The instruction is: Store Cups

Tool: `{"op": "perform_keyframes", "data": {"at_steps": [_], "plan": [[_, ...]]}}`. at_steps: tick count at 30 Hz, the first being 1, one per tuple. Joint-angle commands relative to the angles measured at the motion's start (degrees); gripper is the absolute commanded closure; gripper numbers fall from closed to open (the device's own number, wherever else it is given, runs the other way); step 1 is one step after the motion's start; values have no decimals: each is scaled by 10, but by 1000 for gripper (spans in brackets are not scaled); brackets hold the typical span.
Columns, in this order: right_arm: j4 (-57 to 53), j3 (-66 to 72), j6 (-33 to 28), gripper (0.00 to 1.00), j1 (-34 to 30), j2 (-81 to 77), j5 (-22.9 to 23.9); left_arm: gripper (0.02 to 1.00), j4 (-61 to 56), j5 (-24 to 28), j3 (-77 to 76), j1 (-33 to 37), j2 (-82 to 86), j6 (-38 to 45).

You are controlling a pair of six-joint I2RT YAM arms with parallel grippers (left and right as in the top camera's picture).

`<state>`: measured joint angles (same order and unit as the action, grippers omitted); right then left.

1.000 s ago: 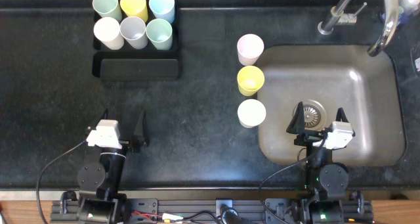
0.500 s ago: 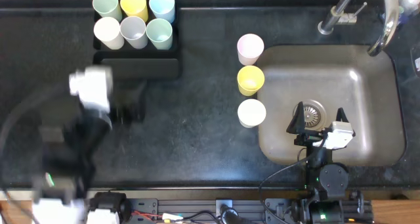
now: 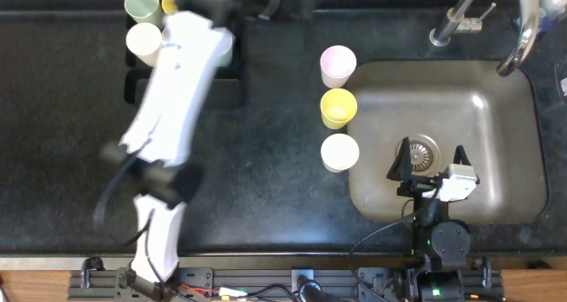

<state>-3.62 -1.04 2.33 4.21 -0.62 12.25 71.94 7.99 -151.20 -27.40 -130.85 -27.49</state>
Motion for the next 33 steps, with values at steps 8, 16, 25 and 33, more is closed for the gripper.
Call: {"op": "perform_keyframes", "data": {"at_steps": [8, 16, 25, 33], "plan": [[4, 8, -2, 3, 0, 4, 0, 18, 63, -26, -63, -38, -128, -183], [4, 8, -2, 3, 0, 4, 0, 20, 82, -7, -63, -38, -154, -190], [4, 8, -2, 3, 0, 4, 0, 18, 99, 16, -63, -39, -174, -174], [4, 8, -2, 3, 0, 4, 0, 18, 99, 14, -63, -39, -183, -174]]}}
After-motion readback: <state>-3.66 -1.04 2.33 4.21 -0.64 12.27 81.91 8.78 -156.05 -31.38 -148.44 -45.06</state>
